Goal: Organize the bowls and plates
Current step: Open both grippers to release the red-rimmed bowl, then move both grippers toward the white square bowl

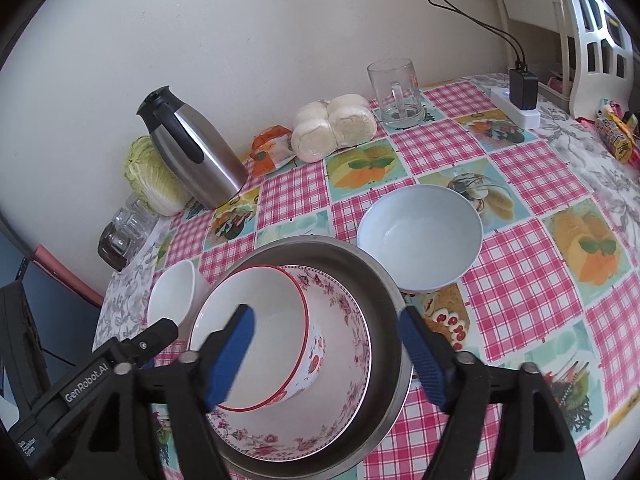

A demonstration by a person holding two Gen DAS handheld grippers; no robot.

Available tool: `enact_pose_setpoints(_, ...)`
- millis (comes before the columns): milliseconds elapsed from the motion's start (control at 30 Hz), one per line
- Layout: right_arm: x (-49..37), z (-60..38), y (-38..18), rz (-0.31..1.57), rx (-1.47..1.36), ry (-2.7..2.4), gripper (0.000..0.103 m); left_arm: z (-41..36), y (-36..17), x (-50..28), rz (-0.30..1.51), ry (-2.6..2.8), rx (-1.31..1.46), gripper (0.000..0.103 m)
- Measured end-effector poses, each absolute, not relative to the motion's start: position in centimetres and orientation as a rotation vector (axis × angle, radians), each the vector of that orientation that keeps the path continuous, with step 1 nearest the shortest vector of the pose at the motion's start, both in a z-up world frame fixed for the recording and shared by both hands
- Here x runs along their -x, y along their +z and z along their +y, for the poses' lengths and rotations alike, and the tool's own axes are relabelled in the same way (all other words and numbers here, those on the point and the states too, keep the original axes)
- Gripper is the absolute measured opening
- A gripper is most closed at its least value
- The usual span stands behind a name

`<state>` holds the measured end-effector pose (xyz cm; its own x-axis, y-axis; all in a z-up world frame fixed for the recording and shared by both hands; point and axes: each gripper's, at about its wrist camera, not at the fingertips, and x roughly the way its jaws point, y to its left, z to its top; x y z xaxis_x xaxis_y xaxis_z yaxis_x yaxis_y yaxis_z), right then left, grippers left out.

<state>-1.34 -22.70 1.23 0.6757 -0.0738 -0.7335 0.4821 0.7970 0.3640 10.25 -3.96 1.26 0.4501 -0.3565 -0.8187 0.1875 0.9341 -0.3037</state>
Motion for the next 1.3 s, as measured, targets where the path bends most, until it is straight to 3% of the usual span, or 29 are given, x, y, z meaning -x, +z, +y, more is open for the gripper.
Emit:
enact_pose_setpoints(33,1.3,-22.6,1.2,0.769,-0.572,-0.330,0.095,-3.9,1.2,-10.2,1.045,-0.320,0.171,0.086)
enact_pose_setpoints(67,1.3,-22.5,1.3,0.765,-0.566,-0.331,0.103,-3.8,1.2,-10.2,1.033,-0.303,0.168,0.096)
enact_pose_setpoints(100,1.3,-22.5,1.3,0.760,-0.555,-0.336,0.103,-3.6,1.1,-10.2,1.024,-0.289,0.166,0.103)
enact_pose_setpoints(700,0.9,-21.9,0.9,0.790,-0.518,-0.327,0.103,-2.5,0.2,-10.9,1.068,-0.258,0.163,0.103)
enact_pose_setpoints(1300,0.0,-18.5,1.2,0.805,-0.420,-0.258,0.103,4.3,0.7,-13.2,1.037,-0.110,0.205,0.103)
